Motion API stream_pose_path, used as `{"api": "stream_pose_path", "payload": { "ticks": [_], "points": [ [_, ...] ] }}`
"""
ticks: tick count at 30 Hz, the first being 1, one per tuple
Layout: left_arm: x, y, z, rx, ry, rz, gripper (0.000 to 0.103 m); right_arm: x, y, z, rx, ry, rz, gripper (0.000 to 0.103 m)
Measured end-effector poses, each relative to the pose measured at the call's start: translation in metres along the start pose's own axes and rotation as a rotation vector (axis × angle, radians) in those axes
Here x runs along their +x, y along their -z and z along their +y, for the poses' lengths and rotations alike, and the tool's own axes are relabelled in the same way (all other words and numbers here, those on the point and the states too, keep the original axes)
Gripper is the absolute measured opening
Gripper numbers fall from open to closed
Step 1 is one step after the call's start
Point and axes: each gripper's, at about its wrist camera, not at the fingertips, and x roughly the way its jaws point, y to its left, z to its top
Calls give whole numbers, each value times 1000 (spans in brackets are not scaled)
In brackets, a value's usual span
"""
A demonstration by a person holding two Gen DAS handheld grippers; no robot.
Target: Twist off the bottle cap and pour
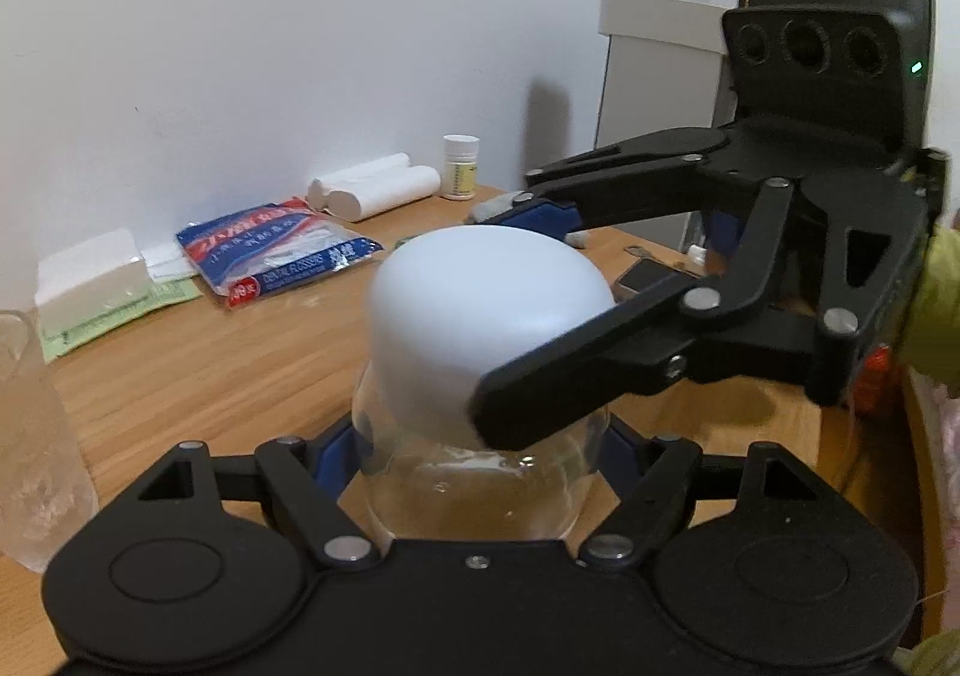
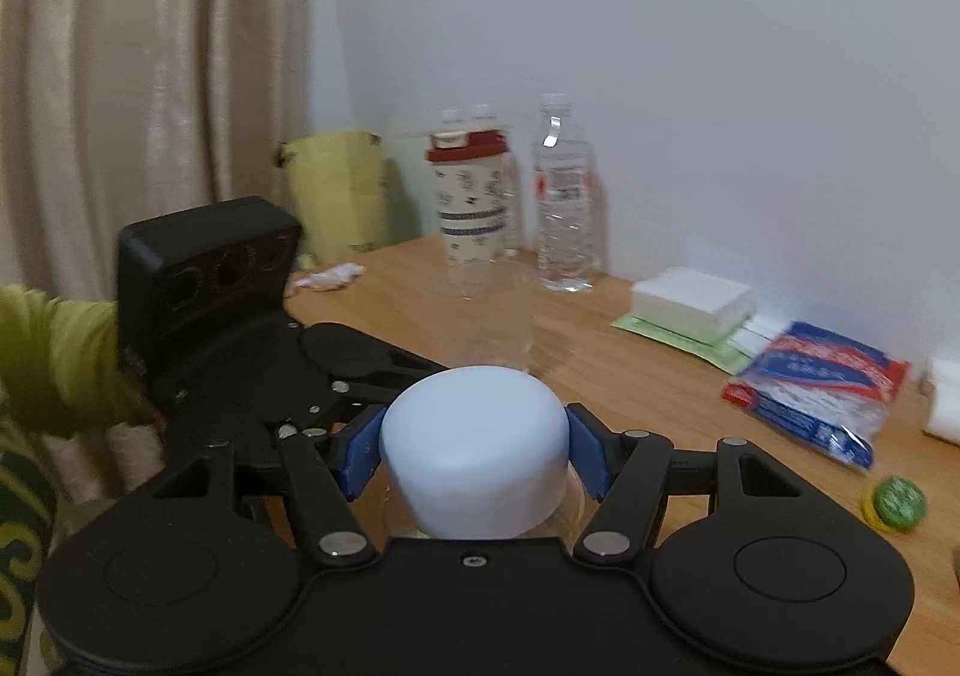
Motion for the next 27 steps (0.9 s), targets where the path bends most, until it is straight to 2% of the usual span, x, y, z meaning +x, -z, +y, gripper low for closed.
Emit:
{"api": "stream_pose_path", "payload": {
  "ticks": [2, 6, 7, 10, 13, 16, 18, 20, 27],
  "points": [
    [0, 0, -3, 3, -7, 4, 79, 0, -1, 2, 2, 4, 5, 69],
    [0, 2, -8, -16, -40, -8, 79, -1, -2, 18, 31, 121, -21, 70],
    [0, 3, -14, -13, -65, -10, 79, -2, -2, 20, 41, 144, -33, 74],
    [0, 4, -20, -31, -103, -20, 79, -3, -2, 41, 100, 281, -44, 77],
    [0, 4, -26, -50, -146, -27, 79, -2, -3, 51, 118, 339, -34, 77],
    [0, 3, -28, -64, -168, -33, 79, 2, -3, 64, 133, 445, -11, 76],
    [0, 3, -29, -71, -178, -36, 79, 3, -4, 65, 133, 459, -11, 75],
    [1, 2, -29, -76, -186, -37, 79, 5, -7, 66, 133, 480, 6, 69],
    [2, 3, -31, -81, -202, -43, 79, 9, -10, 65, 146, 507, 41, 69]
  ]
}}
